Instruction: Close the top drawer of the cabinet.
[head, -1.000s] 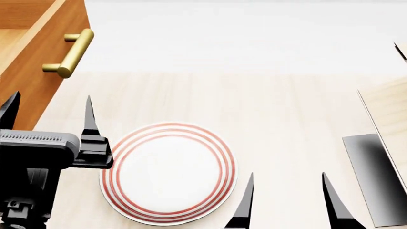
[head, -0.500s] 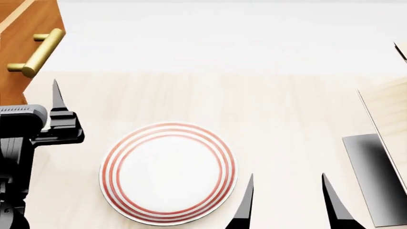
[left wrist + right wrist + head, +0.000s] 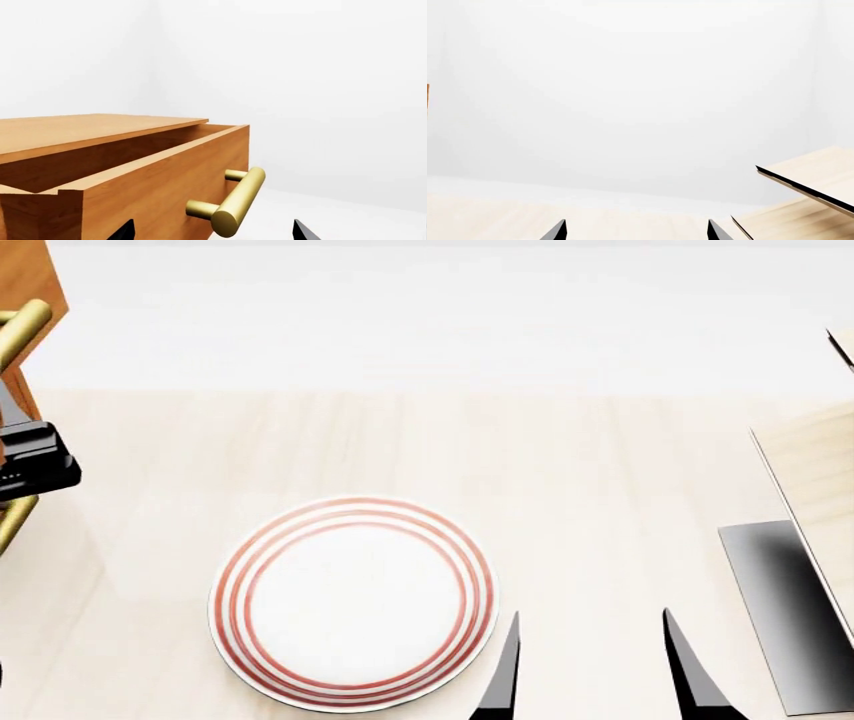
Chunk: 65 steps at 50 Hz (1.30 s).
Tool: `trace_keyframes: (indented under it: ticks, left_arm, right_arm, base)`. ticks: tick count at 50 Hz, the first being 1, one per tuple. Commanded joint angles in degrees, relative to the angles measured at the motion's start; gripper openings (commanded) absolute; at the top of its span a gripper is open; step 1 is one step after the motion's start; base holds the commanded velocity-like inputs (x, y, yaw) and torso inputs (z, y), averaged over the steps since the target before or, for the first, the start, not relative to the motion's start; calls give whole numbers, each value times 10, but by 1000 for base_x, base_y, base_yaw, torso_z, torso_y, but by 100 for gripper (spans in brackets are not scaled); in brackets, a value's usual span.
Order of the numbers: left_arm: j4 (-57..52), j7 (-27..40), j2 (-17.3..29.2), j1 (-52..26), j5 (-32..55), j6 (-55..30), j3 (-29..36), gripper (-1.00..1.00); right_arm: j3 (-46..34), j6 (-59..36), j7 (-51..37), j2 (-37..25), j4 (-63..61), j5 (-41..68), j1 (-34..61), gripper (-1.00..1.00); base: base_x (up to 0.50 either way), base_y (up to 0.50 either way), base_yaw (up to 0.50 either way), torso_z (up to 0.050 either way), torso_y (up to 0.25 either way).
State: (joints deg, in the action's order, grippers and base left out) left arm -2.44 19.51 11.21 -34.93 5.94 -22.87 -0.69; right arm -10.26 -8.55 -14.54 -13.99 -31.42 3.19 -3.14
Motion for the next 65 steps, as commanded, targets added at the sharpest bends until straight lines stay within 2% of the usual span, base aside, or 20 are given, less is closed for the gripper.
trace_keyframes:
  ticks: [1,43,56,65]
  left_arm:
    - [24,6,6,-11,18,3,-10,100]
    - [145,56,20,-70,15,37,-46,100]
    - [199,85,24,-100,17,51,-71,100]
    - [286,93,34,-137,6,86,-72,100]
  right_arm:
    - [-4,9,-3,-7,-5,7,-8,100]
    - [-17,13,-14,-15,17,25,6,100]
    - [-21,19,-15,-17,26,27,9,100]
    - [-23,34,-17,-17,44,28,7,100]
  base:
    - [0,0,0,0,0]
    - [0,0,0,0,0]
    - [0,0,0,0,0]
    - [0,0,0,0,0]
